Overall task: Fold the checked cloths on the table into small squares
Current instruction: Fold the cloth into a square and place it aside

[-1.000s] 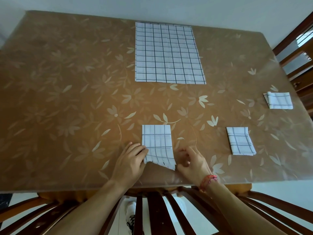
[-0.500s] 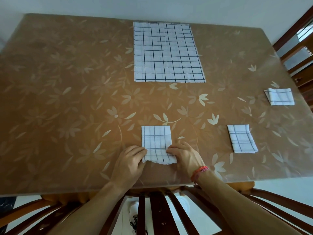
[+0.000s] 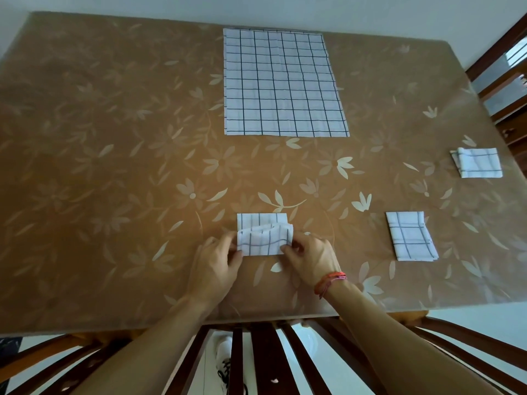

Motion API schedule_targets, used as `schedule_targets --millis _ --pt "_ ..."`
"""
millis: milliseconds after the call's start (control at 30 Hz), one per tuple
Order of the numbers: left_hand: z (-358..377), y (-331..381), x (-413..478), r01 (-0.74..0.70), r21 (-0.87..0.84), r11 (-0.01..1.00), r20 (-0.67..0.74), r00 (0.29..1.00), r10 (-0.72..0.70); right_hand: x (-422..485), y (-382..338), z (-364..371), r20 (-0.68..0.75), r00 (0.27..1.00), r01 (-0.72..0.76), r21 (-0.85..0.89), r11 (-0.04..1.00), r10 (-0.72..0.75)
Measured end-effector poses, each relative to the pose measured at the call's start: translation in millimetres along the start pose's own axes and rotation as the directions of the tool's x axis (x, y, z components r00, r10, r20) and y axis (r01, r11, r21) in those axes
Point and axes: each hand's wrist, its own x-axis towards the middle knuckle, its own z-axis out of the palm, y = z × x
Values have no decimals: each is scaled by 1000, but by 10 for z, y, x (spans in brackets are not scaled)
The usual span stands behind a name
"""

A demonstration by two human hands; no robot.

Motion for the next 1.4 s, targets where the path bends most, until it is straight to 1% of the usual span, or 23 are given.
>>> schedule_targets --millis 100,200,267,367,500,567,667,767,900,967,1000,1033,1067,1100,1167,1233,1300,1400 --pt "63 -71 56 -17 11 1000 21 1000 17 13 -35 22 -25 999 -35 28 999 36" --pt "82 -97 113 -35 44 998 13 999 35 51 -64 58 -45 997 -55 61 997 58" --pt "86 -123 144 -42 81 996 15 999 41 63 -85 86 -47 997 -60 86 994 64" --pt "103 -164 179 -91 147 985 37 996 86 84 -115 97 -48 997 -59 87 994 63" --pt "123 -197 189 -151 261 953 13 988 153 137 -127 86 -3 998 -69 62 996 69" --pt "122 -194 176 -220 305 927 14 974 227 156 -124 83 0 998 -60 48 997 60" --pt "114 -219 188 -356 372 857 88 933 349 165 -135 82 -6 999 -40 50 998 40" --pt "124 -290 221 -386 433 815 166 923 348 173 -144 88 -10 999 -45 62 997 46" --pt "163 -334 227 -376 444 813 183 927 328 181 -140 91 -7 998 -62 62 996 62" --pt "180 -346 229 -361 448 818 189 933 307 187 -177 92 -19 996 -90 1 996 90" --pt "189 -354 232 -353 453 819 198 935 293 188 -212 93 -68 996 -64 -58 996 60" --pt "198 -363 236 -348 458 818 209 937 281 192 -257 101 -130 991 1 -130 992 -18" --pt "208 -370 239 -345 463 817 219 937 271 197 -306 128 -183 975 89 -195 977 -126" --pt "217 -376 242 -342 468 815 228 938 263 211 -365 167 -203 951 184 -239 953 -234" --pt "228 -376 247 -338 478 811 232 939 254 255 -477 293 -122 909 355 -270 895 -398" --pt "228 -385 242 -345 475 810 230 937 264 287 -561 442 -6 872 466 -302 832 -490" --pt "227 -409 228 -366 471 802 235 929 285 310 -571 574 67 856 505 -318 802 -512" --pt "220 -423 222 -388 448 806 233 920 314 320 -478 660 132 857 513 -298 805 -497"
